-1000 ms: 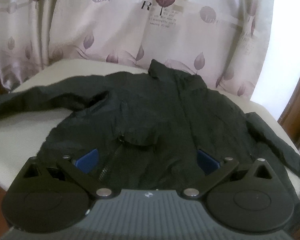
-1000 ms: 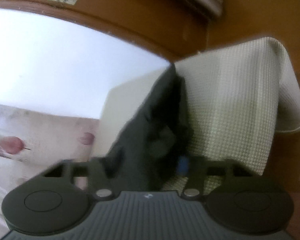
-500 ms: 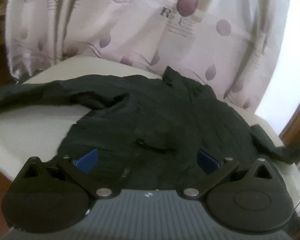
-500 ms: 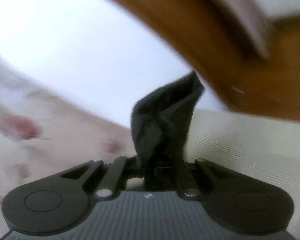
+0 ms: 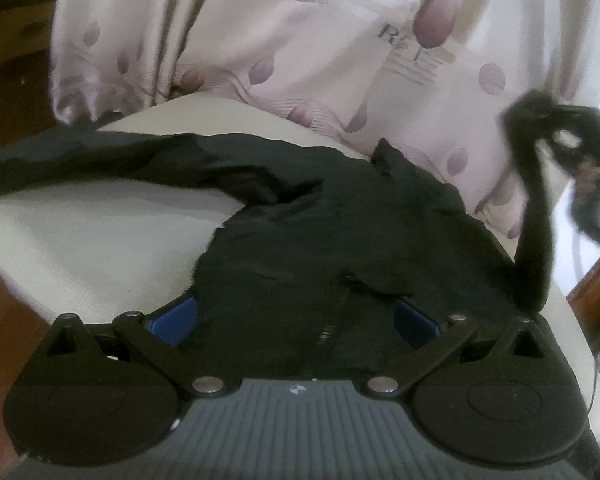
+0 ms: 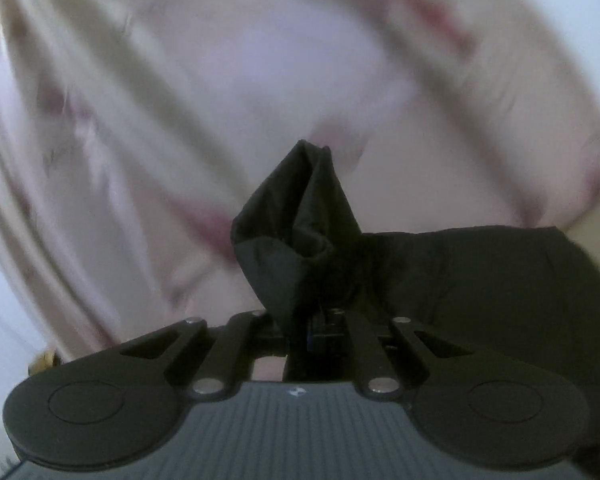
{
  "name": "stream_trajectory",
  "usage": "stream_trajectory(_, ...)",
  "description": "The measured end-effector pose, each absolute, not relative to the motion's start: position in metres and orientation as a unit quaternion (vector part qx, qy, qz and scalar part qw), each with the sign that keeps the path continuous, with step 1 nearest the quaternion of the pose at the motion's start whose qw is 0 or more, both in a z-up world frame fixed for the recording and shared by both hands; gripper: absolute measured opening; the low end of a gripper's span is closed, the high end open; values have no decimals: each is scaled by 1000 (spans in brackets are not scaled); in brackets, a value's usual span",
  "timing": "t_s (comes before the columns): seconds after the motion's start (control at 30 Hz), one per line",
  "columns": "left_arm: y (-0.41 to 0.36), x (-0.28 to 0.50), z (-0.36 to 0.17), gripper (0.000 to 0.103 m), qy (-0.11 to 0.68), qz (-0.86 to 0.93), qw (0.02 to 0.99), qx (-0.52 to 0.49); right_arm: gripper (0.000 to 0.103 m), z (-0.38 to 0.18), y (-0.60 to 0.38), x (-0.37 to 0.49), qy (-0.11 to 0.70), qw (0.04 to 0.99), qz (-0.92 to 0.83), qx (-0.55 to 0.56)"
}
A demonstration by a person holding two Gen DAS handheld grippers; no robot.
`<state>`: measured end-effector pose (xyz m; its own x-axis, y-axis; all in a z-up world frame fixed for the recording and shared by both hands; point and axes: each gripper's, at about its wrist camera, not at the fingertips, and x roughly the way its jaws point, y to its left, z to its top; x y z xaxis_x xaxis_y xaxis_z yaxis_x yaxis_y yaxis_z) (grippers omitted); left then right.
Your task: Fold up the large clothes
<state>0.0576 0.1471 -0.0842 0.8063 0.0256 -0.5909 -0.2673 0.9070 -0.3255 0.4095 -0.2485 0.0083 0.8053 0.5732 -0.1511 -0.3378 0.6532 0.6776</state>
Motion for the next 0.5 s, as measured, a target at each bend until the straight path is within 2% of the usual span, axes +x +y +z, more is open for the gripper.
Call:
stream_trajectory(0.27,179,57,-104,103,311,101,917,-226,7,-95,-125,399,295,884,282,230)
stream_trajectory(0.5,199,56,-115,103,317,115,907,-253,10,-141,-75,378,338,895,282,64)
